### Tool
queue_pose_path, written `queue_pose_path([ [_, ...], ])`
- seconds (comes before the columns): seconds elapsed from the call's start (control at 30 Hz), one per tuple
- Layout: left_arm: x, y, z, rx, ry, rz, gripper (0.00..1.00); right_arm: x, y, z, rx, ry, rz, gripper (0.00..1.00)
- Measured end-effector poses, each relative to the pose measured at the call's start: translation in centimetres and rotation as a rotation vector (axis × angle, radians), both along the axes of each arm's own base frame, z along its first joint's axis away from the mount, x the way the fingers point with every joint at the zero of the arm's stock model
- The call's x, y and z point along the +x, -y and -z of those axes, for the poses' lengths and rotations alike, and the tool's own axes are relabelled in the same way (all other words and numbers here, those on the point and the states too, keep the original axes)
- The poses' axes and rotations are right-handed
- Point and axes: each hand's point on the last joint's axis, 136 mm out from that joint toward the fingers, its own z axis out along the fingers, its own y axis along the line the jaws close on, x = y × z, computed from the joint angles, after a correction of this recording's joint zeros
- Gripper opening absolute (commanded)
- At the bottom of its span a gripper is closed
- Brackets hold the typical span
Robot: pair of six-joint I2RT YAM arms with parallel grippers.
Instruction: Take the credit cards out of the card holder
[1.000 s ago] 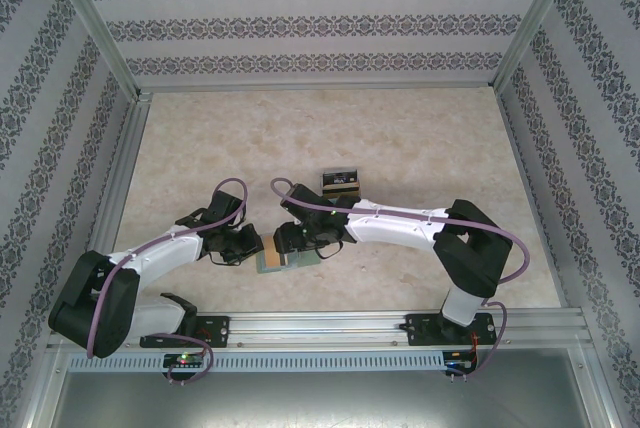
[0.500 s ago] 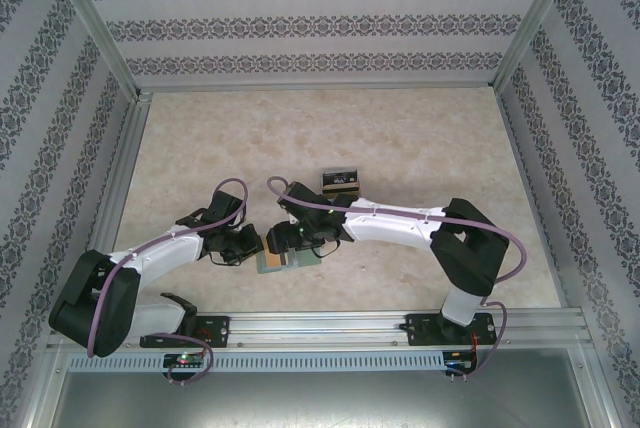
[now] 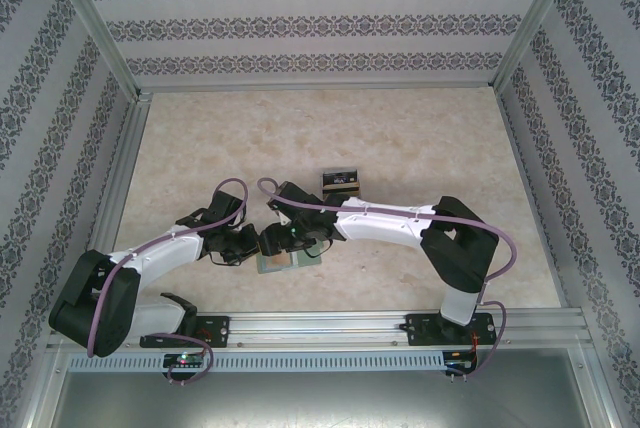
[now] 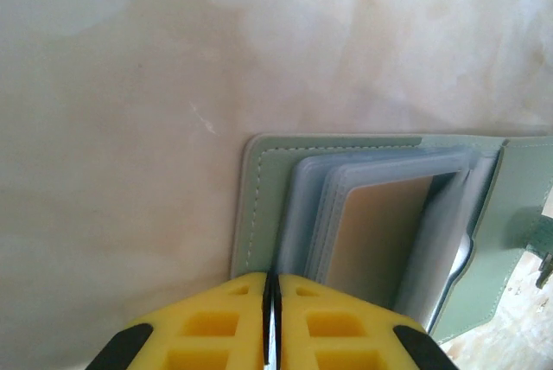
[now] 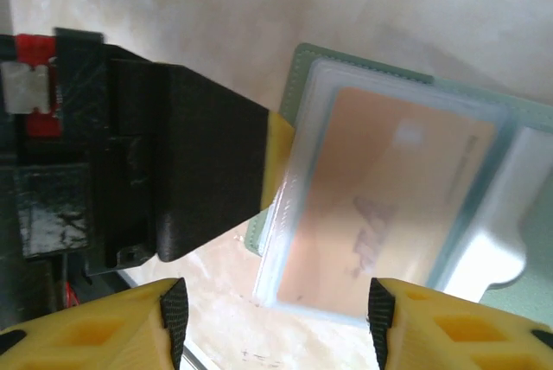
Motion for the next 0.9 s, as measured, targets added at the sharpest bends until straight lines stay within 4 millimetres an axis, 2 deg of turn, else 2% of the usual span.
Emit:
queue_pose_path([
  [0.43,0.0,-0.2,-0.1,0.009,0.008,-0.005,0.16,0.4,0.2,0.7,-0.016,-0.001,0.011,0.58],
  [0.5,0.2,-0.3,-0.6,0.012,0.032,-0.011,0.16,0.5,0.6,0.9,-0.034,0.007,0.021,0.56],
  [0.57,0.5,-0.4,-1.3,0.008,0.063,-0.016,0.16,0.8,1.0,1.3,-0.057,0.018,0.036,0.48],
  [0.63,0.7,-0.4,-1.9,0.001,0.086,-0.02,0.17,1.0,2.0,2.0,-0.096,0.032,0.063,0.44],
  [0.73,0.8,-0.2,-2.4,-0.014,0.1,-0.021,0.21,0.9,4.5,3.3,-0.174,0.051,0.104,0.4],
  [0.9,0.9,0.8,-3.1,-0.08,0.105,-0.009,0.34,1.4,8.3,4.1,-0.261,0.07,0.186,0.43],
])
